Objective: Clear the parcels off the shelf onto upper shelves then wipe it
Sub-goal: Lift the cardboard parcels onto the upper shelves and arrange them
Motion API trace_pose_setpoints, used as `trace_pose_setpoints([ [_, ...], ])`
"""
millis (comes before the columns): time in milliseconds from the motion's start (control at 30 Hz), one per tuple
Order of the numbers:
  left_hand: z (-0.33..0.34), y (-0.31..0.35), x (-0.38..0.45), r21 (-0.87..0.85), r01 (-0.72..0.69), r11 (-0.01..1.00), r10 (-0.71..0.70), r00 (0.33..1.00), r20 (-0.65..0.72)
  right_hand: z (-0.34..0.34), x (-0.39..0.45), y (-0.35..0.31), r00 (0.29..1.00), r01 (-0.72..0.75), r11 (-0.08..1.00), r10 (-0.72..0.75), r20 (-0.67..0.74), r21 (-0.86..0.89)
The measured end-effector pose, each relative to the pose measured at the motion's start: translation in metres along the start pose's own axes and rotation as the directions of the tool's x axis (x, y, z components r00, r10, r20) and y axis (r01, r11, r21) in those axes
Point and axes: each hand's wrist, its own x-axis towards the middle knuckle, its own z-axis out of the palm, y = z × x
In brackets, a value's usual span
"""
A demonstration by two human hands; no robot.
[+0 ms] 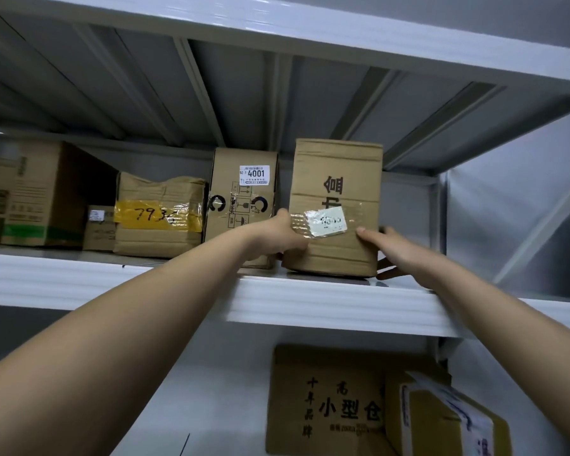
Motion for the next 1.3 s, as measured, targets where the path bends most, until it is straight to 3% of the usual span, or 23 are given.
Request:
trace_pose_setpoints([
  [133, -0.01, -0.004, 0.013, 0.26, -0.016, 0.966, 0.036, 0.996, -0.076, 0.003, 0.012, -0.009, 0.995, 0.005, 0.989, 0.011, 0.102, -0.15],
  [233, -0.022, -0.007, 0.019, 0.564, 0.02, 0.825, 0.094, 0.98, -0.173, 0.003, 0.023, -0.017, 0.991, 0.001, 0.971, 0.031, 0.129, -0.238],
  [333, -0.033, -0.007, 0.028, 0.725, 0.045, 0.687, 0.199, 0.949, -0.246, 0.006, 0.039, -0.021, 0.986, -0.028, 0.95, 0.078, 0.149, -0.312],
  [400, -0.04, -0.006, 0.034, 0.76, 0.028, 0.65, 0.304, 0.907, -0.293, 0.008, 0.048, -0.023, 0.98, -0.052, 0.933, 0.117, 0.163, -0.356],
  [500, -0.053, -0.008, 0.046, 0.81, 0.005, 0.586, 0.496, 0.788, -0.363, 0.013, 0.065, -0.021, 0.973, -0.071, 0.908, 0.155, 0.173, -0.413],
  [567, -0.06, -0.011, 0.054, 0.847, 0.034, 0.531, 0.543, 0.754, -0.37, 0.017, 0.076, -0.02, 0.968, -0.076, 0.885, 0.176, 0.18, -0.459],
  [667, -0.072, -0.019, 0.076, 0.865, 0.08, 0.495, 0.533, 0.759, -0.374, 0.023, 0.1, -0.016, 0.968, -0.082, 0.856, 0.191, 0.165, -0.51],
  [867, -0.085, -0.03, 0.105, 0.79, 0.1, 0.605, 0.391, 0.826, -0.405, 0.028, 0.131, -0.011, 0.955, -0.089, 0.824, 0.23, 0.188, -0.559],
  [1067, -0.091, -0.032, 0.114, 0.833, 0.058, 0.55, 0.49, 0.785, -0.378, 0.036, 0.162, 0.001, 0.945, -0.13, 0.825, 0.271, 0.184, -0.55],
  [1300, -0.084, -0.042, 0.124, 0.854, 0.086, 0.514, 0.552, 0.729, -0.406, 0.057, 0.174, 0.022, 0.96, -0.156, 0.904, 0.234, 0.155, -0.398],
])
